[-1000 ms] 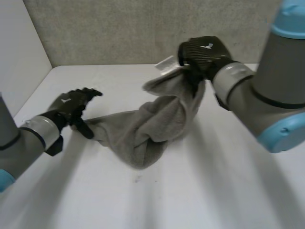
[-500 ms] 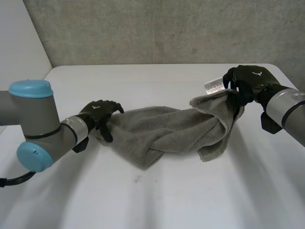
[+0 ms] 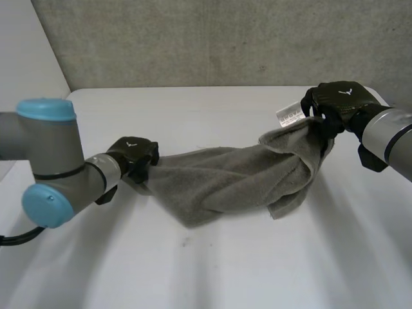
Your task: Fold the towel.
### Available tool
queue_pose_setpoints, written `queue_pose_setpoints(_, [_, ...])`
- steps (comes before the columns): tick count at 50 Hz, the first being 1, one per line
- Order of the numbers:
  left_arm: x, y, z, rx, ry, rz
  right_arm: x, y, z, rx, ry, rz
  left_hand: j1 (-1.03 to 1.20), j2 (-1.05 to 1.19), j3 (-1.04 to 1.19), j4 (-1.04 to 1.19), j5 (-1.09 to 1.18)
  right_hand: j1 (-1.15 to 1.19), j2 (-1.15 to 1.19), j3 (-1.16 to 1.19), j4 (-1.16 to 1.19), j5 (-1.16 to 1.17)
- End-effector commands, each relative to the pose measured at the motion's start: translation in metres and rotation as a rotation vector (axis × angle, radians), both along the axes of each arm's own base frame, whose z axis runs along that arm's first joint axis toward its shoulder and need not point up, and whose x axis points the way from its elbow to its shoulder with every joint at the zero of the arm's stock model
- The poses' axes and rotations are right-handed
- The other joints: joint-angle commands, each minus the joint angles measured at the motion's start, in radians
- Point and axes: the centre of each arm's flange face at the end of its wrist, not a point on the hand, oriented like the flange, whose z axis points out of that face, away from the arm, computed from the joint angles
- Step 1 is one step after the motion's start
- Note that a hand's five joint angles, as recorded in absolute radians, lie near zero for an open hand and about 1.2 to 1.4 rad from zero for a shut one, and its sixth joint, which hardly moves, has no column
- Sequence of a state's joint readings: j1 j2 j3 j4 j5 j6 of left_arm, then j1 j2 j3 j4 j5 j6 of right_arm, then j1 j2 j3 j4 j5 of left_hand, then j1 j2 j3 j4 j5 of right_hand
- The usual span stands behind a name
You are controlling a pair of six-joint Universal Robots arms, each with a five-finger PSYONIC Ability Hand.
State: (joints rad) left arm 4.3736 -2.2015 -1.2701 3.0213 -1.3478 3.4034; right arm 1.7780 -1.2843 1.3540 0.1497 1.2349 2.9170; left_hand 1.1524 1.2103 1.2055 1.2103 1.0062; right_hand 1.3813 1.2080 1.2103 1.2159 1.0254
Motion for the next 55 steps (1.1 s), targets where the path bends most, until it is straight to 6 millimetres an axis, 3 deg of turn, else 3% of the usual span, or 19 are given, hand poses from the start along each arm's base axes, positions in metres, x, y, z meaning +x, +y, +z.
queue_pose_setpoints(1, [0.010,0.027,0.043,-0.001,-0.041,-0.023,-0.001,0.019,-0.012,0.127,0.308,0.114,0.244,0.186,0.191,0.186,0.216,0.015,0.188,0.186,0.180,0.196])
queue_pose_setpoints(8, [0.012,0.025,0.047,-0.029,-0.115,-0.058,0.002,0.010,-0.022,0.153,0.397,0.165,0.244,0.186,0.191,0.186,0.216,0.015,0.188,0.186,0.180,0.196])
queue_pose_setpoints(16, [-0.006,-0.028,0.055,-0.196,-0.108,-0.057,0.032,-0.049,-0.001,-0.130,0.260,0.105,0.244,0.186,0.191,0.186,0.216,0.015,0.188,0.186,0.180,0.196])
queue_pose_setpoints(18, [-0.015,-0.058,0.095,-0.384,-0.033,-0.006,0.041,-0.072,0.035,-0.320,0.146,0.069,0.244,0.186,0.191,0.186,0.216,0.015,0.188,0.186,0.180,0.196])
queue_pose_setpoints(19, [-0.015,-0.058,0.095,-0.385,-0.033,-0.005,0.041,-0.072,0.035,-0.321,0.145,0.069,0.244,0.186,0.191,0.186,0.216,0.015,0.188,0.186,0.180,0.196])
queue_pose_setpoints(21, [-0.017,-0.079,0.152,-0.589,0.114,0.085,0.044,-0.088,0.082,-0.518,-0.020,0.033,0.244,0.186,0.191,0.186,0.216,0.015,0.188,0.186,0.180,0.196])
queue_pose_setpoints(22, [-0.017,-0.079,0.152,-0.590,0.115,0.085,0.044,-0.088,0.083,-0.519,-0.021,0.033,0.244,0.186,0.191,0.186,0.216,0.015,0.188,0.186,0.180,0.196])
queue_pose_setpoints(24, [-0.013,-0.084,0.203,-0.734,0.290,0.153,0.042,-0.093,0.121,-0.643,-0.206,0.033,0.244,0.186,0.191,0.186,0.216,0.015,0.188,0.186,0.180,0.196])
queue_pose_setpoints(31, [-0.005,-0.067,0.258,-0.810,0.505,0.169,0.037,-0.087,0.152,-0.696,-0.406,0.079,0.244,0.186,0.191,0.186,0.216,0.015,0.188,0.186,0.180,0.196])
queue_pose_setpoints(36, [-0.005,-0.063,0.228,-0.670,0.451,0.178,0.042,-0.085,0.130,-0.590,-0.374,0.120,0.244,0.186,0.191,0.186,0.216,0.015,0.188,0.186,0.180,0.196])
queue_pose_setpoints(38, [-0.005,-0.059,0.187,-0.511,0.376,0.189,0.047,-0.083,0.105,-0.466,-0.333,0.188,0.244,0.186,0.191,0.186,0.216,0.015,0.188,0.186,0.180,0.196])
queue_pose_setpoints(40, [-0.004,-0.056,0.163,-0.430,0.336,0.194,0.048,-0.083,0.105,-0.465,-0.332,0.188,0.244,0.186,0.191,0.186,0.216,0.015,0.188,0.186,0.180,0.196])
queue_pose_setpoints(41, [-0.002,-0.053,0.138,-0.348,0.297,0.203,0.051,-0.084,0.083,-0.378,-0.304,0.226,0.244,0.186,0.191,0.186,0.216,0.015,0.188,0.186,0.180,0.196])
queue_pose_setpoints(42, [-0.002,-0.053,0.137,-0.348,0.296,0.203,0.055,-0.084,0.054,-0.272,-0.265,0.262,0.244,0.186,0.191,0.186,0.216,0.015,0.188,0.186,0.180,0.196])
queue_pose_setpoints(43, [-0.001,-0.048,0.113,-0.275,0.262,0.207,0.055,-0.084,0.054,-0.270,-0.264,0.263,0.244,0.186,0.191,0.186,0.216,0.015,0.188,0.186,0.180,0.196])
queue_pose_setpoints(44, [-0.001,-0.048,0.113,-0.274,0.262,0.207,0.057,-0.083,0.033,-0.195,-0.228,0.282,0.244,0.186,0.191,0.186,0.216,0.015,0.188,0.186,0.180,0.196])
queue_pose_setpoints(45, [0.002,-0.041,0.088,-0.199,0.221,0.214,0.058,-0.080,0.010,-0.115,-0.184,0.297,0.244,0.186,0.191,0.186,0.216,0.015,0.188,0.186,0.180,0.196])
queue_pose_setpoints(49, [0.010,-0.016,0.028,-0.038,0.121,0.216,0.058,-0.072,-0.036,0.011,-0.076,0.320,0.244,0.186,0.191,0.186,0.216,0.015,0.188,0.186,0.180,0.196])
queue_pose_setpoints(55, [0.011,0.012,-0.005,0.043,0.043,0.181,0.043,-0.050,-0.092,0.147,0.163,0.371,0.244,0.186,0.191,0.186,0.216,0.015,0.188,0.186,0.180,0.196])
